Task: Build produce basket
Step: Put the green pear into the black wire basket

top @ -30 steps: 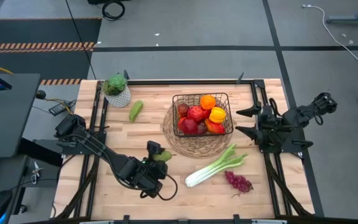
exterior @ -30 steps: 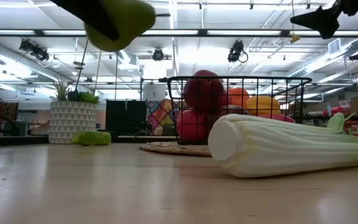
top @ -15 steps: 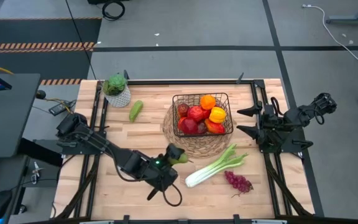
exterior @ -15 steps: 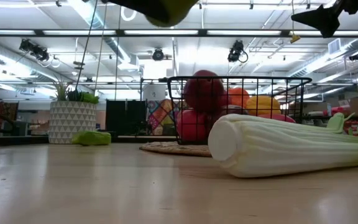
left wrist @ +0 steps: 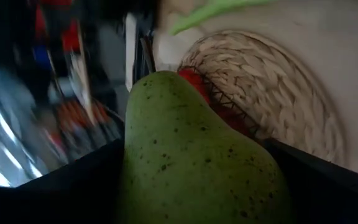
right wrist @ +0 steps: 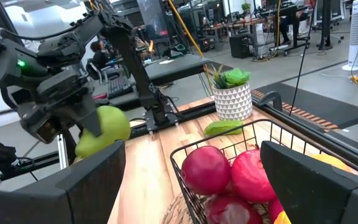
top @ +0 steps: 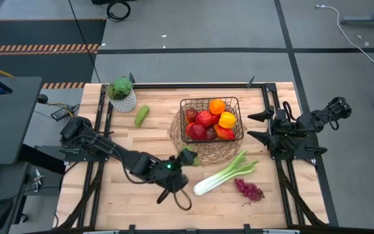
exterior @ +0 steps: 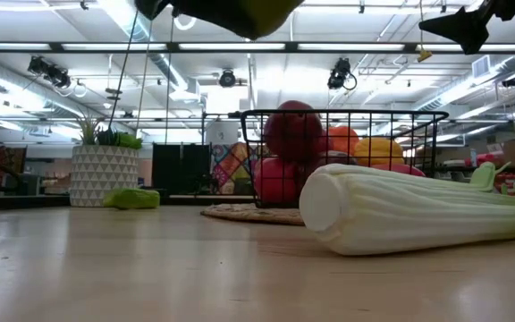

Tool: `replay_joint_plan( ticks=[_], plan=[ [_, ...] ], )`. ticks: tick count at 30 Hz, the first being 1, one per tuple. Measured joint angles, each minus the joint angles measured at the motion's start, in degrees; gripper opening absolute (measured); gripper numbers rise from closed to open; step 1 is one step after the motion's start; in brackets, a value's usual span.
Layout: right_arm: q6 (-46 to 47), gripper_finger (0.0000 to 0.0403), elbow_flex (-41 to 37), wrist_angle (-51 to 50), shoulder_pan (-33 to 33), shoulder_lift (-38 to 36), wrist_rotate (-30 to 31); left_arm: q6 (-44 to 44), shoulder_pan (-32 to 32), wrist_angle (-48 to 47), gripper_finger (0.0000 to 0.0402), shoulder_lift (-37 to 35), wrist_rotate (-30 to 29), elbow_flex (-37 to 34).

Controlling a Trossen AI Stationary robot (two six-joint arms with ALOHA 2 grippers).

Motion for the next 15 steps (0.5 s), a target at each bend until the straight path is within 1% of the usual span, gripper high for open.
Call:
replay_joint_plan(
  ticks=[2, 5, 13, 15],
  plan=[
    [0.0, 0.0376, 0.0, 0.0, 0.0, 0.0, 0.0, -9.1, 1.0, 0.0, 0.0366, 0.0, 0.0, 0.0],
    [0.0, 0.0376, 0.0, 0.0, 0.0, 0.0, 0.0, -18.1, 3.3, -0.4, 0.0367, -0.2, 1.2, 0.0],
    [0.0, 0.0376, 0.0, 0.1, 0.0, 0.1, -0.1, -28.0, 11.3, -8.0, 0.0367, -4.3, 16.7, -0.2],
    [0.1, 0.0376, 0.0, 0.1, 0.0, 0.2, -0.3, -29.1, 13.8, -7.0, 0.0367, -5.7, 21.5, -1.5]
  ],
)
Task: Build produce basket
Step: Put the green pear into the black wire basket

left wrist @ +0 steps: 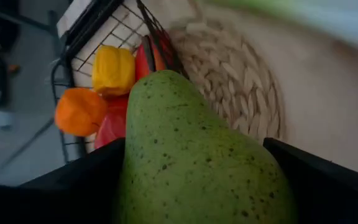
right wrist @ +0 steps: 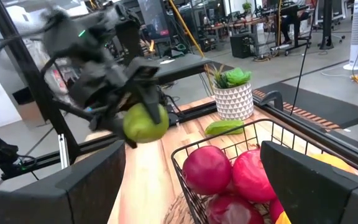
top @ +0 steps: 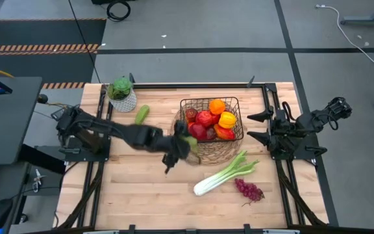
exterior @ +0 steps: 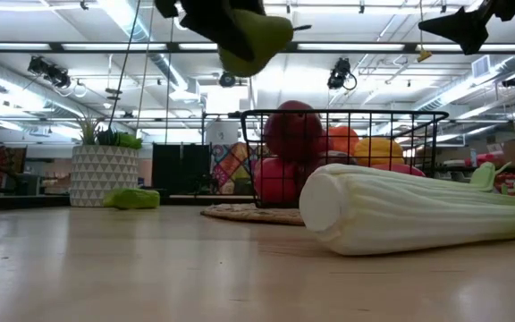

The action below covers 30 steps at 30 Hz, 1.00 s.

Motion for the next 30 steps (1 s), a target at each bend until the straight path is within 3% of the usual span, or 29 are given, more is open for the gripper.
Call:
replay_joint_plan(
  ticks=[5, 11, 14, 19, 30],
  plan=[
    [0.0, 0.0376, 0.0, -0.1, 0.0, 0.6, -0.3, -0.4, 7.0, 9.8, 0.0367, -3.7, 13.7, -7.3],
    [0.0, 0.0376, 0.0, 0.0, 0.0, 0.9, -0.3, -2.1, 15.2, 24.9, 0.0367, -6.6, 26.2, -13.8],
    [0.0, 0.0376, 0.0, 0.0, 0.0, 0.9, -0.3, -7.1, 19.0, 33.0, 0.0367, -6.5, 34.5, -15.3],
    [0.0, 0.0376, 0.0, 0.4, 0.0, 0.9, -0.3, -24.7, 23.5, 40.6, 0.0367, -6.5, 43.0, -15.4],
    [-0.1, 0.0376, 0.0, 1.2, 0.0, 0.9, -0.2, -74.7, 26.6, 43.6, 0.0367, -6.5, 43.3, -15.4]
  ],
)
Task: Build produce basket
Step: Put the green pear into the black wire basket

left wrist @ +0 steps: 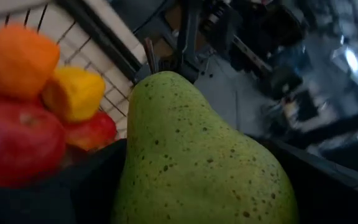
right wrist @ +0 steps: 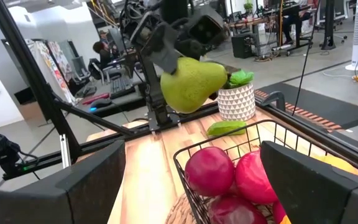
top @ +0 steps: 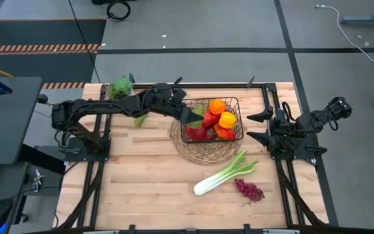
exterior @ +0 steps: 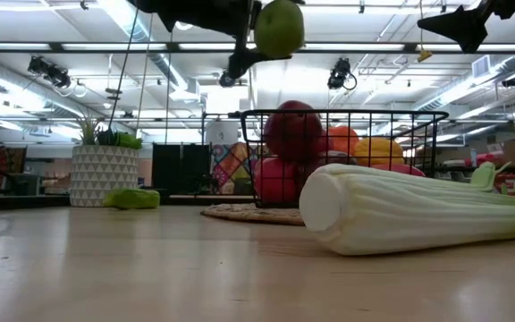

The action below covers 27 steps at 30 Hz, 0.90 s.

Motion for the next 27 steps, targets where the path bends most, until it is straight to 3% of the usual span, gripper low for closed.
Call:
replay_joint_plan(
  ticks=[3, 11, 17, 27],
  plan=[
    [0.0, 0.0376, 0.0, 0.2, 0.0, 0.0, 0.0, -4.7, 0.0, 0.0, 0.0367, 0.0, 0.0, 0.0],
    [0.0, 0.0376, 0.0, 1.7, 0.0, 0.0, 0.0, -6.5, -0.2, -0.4, 0.0367, 0.0, 3.5, 0.0],
    [0.0, 0.0376, 0.0, 1.7, 0.0, 0.0, 0.0, -2.3, -0.2, -0.3, 0.0367, 0.0, 6.7, 0.0],
    [0.0, 0.0376, 0.0, 1.7, 0.0, 0.0, 0.0, 2.6, -0.2, -0.3, 0.0367, 0.0, 4.6, 0.0]
  ],
)
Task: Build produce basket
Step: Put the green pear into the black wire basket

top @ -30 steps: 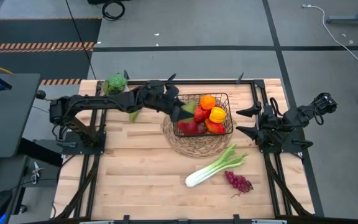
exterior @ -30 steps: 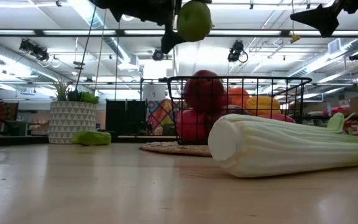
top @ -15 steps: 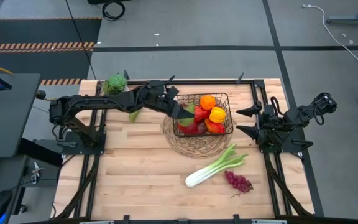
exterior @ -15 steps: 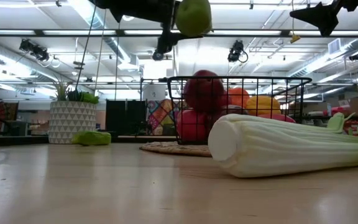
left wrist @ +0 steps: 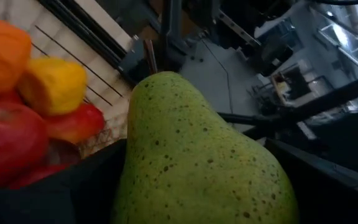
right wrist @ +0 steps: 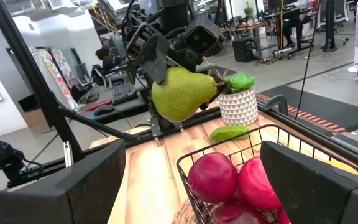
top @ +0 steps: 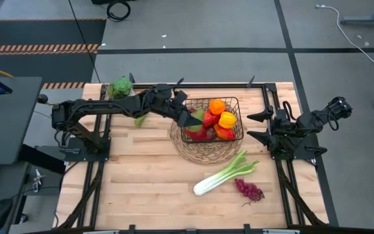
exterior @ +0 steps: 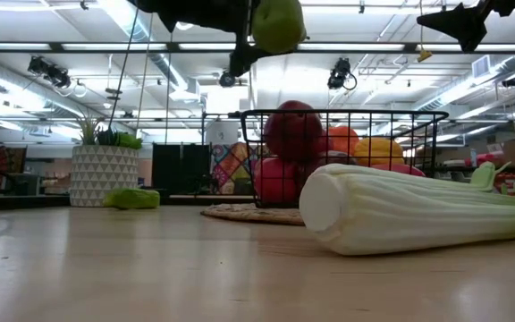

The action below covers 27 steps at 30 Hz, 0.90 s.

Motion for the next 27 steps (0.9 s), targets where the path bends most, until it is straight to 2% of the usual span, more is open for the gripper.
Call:
replay_joint_plan(
  ticks=[7, 14, 21, 23, 27],
  plan=[
    [0.0, 0.0376, 0.0, 0.1, 0.0, 0.0, 0.0, 7.6, -0.5, 1.8, 0.0367, 2.0, -10.6, 0.1],
    [0.0, 0.0376, 0.0, 0.1, 0.0, 0.0, 0.0, 9.3, -0.5, 3.7, 0.0367, 5.2, -11.9, 1.4],
    [0.0, 0.0376, 0.0, 0.9, 0.0, 0.0, 0.0, 15.9, 1.5, -8.3, 0.0367, 9.3, -12.4, 8.1],
    [0.0, 0.0376, 0.0, 1.1, 0.0, 0.0, 0.0, 21.2, 2.8, -11.6, 0.0367, 10.1, -13.5, 9.0],
    [0.0, 0.0376, 0.0, 1.4, 0.0, 0.0, 0.0, 34.7, 4.4, -12.2, 0.0367, 11.5, -16.4, 9.1]
  ],
)
